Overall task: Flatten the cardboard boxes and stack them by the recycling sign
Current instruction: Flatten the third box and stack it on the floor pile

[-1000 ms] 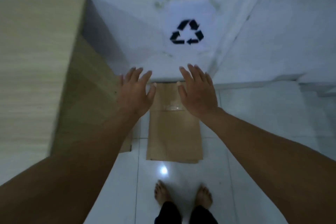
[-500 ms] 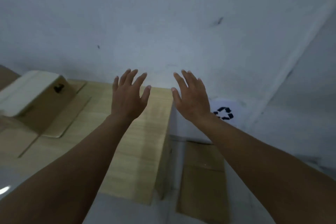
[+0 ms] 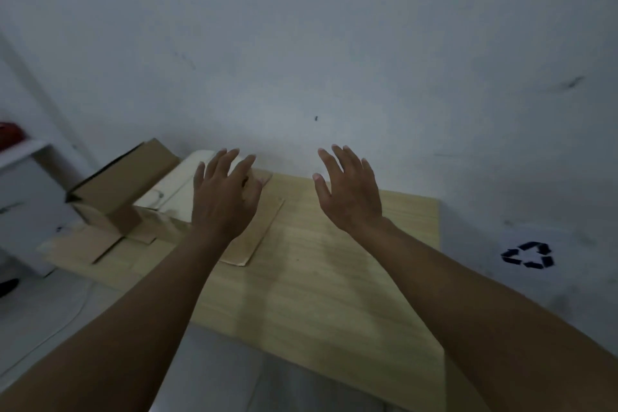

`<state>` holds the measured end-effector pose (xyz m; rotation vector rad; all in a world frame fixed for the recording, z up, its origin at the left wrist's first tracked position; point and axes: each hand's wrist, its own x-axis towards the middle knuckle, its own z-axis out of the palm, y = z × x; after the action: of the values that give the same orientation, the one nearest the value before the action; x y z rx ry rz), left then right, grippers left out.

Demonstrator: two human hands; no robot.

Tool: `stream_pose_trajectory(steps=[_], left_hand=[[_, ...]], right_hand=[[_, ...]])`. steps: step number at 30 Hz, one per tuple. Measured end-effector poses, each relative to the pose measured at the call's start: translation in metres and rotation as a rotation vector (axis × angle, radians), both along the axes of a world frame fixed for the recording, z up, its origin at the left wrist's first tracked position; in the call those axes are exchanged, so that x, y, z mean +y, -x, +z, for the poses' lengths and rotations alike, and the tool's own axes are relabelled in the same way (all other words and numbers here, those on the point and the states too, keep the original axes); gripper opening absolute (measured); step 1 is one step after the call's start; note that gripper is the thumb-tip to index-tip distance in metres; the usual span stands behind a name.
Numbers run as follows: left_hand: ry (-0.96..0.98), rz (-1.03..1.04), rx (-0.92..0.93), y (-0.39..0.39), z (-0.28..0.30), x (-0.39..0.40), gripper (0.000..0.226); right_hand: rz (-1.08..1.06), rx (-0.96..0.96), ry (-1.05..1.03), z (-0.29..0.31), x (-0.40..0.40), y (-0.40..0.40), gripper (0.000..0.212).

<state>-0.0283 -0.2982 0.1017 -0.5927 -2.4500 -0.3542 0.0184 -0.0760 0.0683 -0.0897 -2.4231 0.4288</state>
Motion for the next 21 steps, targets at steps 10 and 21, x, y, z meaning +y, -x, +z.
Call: stream_pose_trajectory(steps=[10, 21], left_hand=[[-0.012, 0.043, -0.034, 0.154, -0.008, -0.129, 0.049], [0.008, -0.061, -0.139, 0.319, -0.065, -0.216, 0.044]], right_hand=[[0.066, -0.141, 0.012, -0.021, -0.123, 0.152, 0.05], [-0.013, -0.263, 0.024, -0.054, -0.219, 0.297, 0.052]])
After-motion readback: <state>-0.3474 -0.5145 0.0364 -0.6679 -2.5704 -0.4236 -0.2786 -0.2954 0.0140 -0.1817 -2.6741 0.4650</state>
